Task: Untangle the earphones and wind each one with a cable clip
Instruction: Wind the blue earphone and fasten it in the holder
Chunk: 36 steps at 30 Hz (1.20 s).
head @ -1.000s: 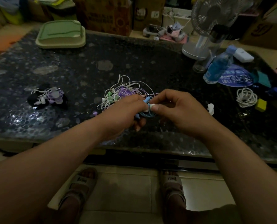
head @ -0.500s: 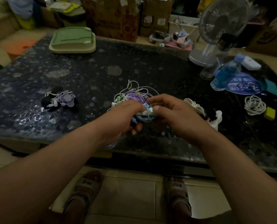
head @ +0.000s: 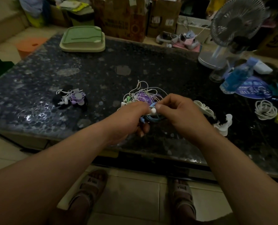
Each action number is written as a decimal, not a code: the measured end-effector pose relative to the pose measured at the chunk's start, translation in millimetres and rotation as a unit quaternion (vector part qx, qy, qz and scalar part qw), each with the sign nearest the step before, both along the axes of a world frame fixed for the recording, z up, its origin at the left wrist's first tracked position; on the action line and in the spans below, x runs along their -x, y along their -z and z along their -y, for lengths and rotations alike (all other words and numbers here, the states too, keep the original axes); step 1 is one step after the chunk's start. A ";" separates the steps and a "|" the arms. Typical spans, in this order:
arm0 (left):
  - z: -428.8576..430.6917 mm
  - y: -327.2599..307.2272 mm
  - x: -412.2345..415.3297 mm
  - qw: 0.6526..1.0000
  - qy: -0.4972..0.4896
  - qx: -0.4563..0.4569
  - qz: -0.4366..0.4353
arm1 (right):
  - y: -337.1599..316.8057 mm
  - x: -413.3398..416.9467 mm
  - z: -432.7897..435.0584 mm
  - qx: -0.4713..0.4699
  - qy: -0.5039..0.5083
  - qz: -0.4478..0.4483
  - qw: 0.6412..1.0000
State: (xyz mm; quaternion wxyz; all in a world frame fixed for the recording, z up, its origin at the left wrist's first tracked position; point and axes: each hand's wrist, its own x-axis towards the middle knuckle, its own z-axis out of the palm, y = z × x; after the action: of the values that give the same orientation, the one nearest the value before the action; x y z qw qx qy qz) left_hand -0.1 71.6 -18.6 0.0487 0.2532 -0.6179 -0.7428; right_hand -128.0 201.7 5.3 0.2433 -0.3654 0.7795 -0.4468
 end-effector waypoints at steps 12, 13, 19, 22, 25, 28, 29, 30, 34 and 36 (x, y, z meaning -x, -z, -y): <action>-1.1 -1.0 -1.4 0.996 0.041 0.076 0.017 | -5.0 7.6 -2.2 -0.008 0.019 0.221 0.975; -1.1 -1.2 -1.5 0.997 0.046 0.058 0.021 | -4.3 8.0 -2.9 -0.008 0.017 0.205 0.979; -7.3 -3.2 1.4 0.976 0.075 0.201 0.029 | 2.7 9.9 -1.5 0.011 0.036 0.178 0.983; -8.9 -1.7 1.3 0.968 0.074 0.240 0.030 | 4.5 11.3 -3.6 0.023 0.047 0.174 0.983; -9.7 -4.3 1.4 0.969 0.056 0.241 0.016 | 4.2 12.5 -7.4 0.033 0.050 0.152 0.987; -8.6 -5.1 2.8 0.980 0.024 0.200 0.002 | 5.0 14.3 -8.7 0.042 0.052 0.111 0.992; -8.6 -5.4 3.3 0.983 0.010 0.182 0.000 | 5.4 15.1 -8.9 0.042 0.050 0.084 0.994; -8.3 -5.9 3.9 0.986 -0.001 0.166 0.000 | 5.1 14.9 -8.6 0.041 0.047 0.053 0.997; -8.8 -6.5 5.6 0.993 -0.018 0.116 0.009 | 1.6 9.9 -8.2 0.037 0.044 -0.039 0.998; -7.9 -5.5 6.2 0.996 -0.031 0.085 0.011 | 0.1 8.8 -8.2 0.049 0.035 -0.055 0.997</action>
State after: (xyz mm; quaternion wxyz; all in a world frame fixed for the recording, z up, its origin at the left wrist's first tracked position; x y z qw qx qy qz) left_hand -6.3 79.5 -13.1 0.0860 0.2750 -0.6713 -0.6829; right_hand -136.9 209.8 5.2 0.1658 -0.3736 0.7811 -0.4720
